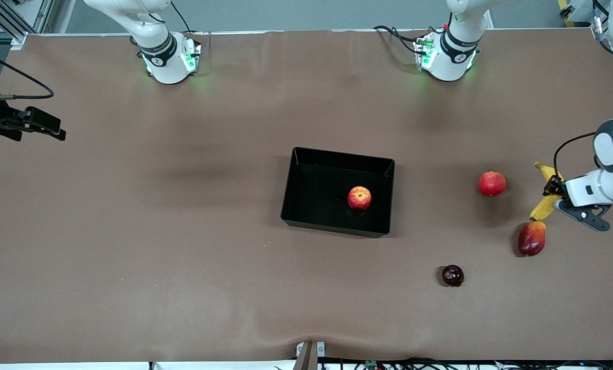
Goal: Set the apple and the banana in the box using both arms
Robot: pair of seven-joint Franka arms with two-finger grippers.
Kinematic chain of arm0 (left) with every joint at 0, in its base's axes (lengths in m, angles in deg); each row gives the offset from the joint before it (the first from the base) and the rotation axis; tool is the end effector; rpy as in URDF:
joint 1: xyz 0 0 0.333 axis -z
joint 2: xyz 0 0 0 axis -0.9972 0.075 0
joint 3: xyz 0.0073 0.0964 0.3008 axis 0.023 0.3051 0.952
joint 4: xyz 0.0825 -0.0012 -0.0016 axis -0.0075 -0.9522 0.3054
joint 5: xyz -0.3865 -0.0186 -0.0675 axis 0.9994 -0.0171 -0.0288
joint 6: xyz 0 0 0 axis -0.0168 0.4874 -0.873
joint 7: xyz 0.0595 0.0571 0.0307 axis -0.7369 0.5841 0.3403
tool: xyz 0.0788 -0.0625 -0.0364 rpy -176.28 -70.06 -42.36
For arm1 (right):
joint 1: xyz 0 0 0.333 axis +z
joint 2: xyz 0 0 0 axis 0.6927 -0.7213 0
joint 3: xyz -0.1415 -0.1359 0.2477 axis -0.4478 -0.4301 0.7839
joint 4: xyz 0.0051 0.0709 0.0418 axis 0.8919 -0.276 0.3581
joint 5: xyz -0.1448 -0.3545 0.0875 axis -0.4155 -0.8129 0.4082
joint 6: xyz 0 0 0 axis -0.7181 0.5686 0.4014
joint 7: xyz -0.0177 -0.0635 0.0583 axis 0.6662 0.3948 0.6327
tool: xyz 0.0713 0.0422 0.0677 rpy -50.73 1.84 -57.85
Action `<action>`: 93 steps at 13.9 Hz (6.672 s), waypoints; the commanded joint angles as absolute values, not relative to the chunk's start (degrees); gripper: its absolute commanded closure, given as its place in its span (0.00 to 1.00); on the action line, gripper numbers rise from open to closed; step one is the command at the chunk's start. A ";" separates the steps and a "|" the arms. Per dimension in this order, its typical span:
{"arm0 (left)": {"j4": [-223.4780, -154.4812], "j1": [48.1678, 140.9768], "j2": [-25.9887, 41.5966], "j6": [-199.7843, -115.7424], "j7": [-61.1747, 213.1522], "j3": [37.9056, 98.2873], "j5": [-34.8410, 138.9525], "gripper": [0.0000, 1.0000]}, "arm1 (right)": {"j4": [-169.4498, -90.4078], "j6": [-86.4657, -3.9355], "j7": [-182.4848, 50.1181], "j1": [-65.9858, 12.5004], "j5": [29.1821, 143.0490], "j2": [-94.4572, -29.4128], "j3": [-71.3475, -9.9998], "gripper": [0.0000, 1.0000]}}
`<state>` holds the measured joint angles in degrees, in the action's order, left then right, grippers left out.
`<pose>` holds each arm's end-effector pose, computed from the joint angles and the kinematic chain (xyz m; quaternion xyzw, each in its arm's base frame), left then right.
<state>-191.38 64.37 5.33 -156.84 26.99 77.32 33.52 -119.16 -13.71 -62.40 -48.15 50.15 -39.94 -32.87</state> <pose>0.6140 0.1511 0.3213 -0.9511 0.2965 0.0860 0.0011 0.5512 -0.0171 0.6170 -0.9987 0.0057 0.0493 0.0104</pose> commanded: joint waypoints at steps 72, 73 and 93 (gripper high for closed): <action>-168.28 103.82 19.30 -154.96 133.44 65.68 33.57 0.00 | -116.51 -13.52 -61.68 -50.17 49.45 -40.05 -33.47 0.00; -168.28 101.98 16.92 -152.94 132.13 65.68 33.66 0.00 | -116.51 -13.52 -61.68 -50.17 49.45 -40.05 -33.47 0.00; -176.80 81.20 -13.32 -127.61 85.46 72.86 34.63 0.00 | -116.51 -13.34 -61.77 -50.08 49.36 -40.05 -33.47 0.00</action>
<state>-172.40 78.53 -8.98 -127.45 88.40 68.87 34.49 -117.34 -14.01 -62.33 -49.20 49.94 -39.94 -34.23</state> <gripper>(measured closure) 0.000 0.000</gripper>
